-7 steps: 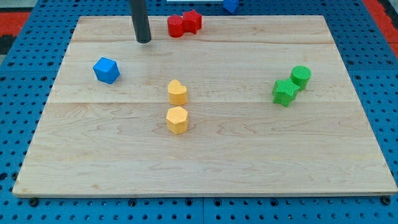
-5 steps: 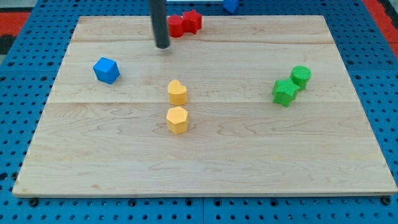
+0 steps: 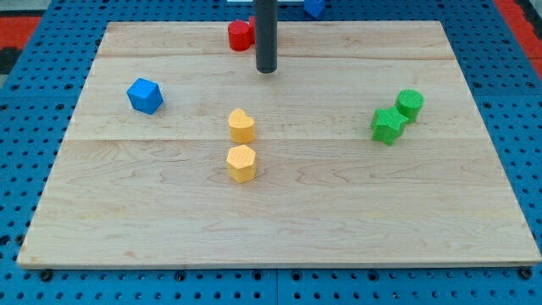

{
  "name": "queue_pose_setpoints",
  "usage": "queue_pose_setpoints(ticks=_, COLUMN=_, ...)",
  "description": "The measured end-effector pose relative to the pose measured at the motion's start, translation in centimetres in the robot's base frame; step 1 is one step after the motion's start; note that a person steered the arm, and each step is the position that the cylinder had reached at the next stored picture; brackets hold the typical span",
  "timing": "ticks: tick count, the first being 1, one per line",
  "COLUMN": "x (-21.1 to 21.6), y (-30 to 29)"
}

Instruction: Point your arm at the yellow heart

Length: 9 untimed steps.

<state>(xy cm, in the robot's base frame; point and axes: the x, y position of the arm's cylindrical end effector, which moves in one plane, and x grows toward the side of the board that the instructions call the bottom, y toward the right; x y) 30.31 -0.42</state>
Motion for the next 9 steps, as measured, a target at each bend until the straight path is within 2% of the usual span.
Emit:
queue_pose_setpoints(ticks=1, x=0.0, y=2.5)
queue_pose_setpoints(ticks=3, x=0.0, y=0.3)
queue_pose_setpoints(ticks=7, x=0.0, y=1.0)
queue_pose_setpoints(ticks=9, x=0.5, y=-1.3)
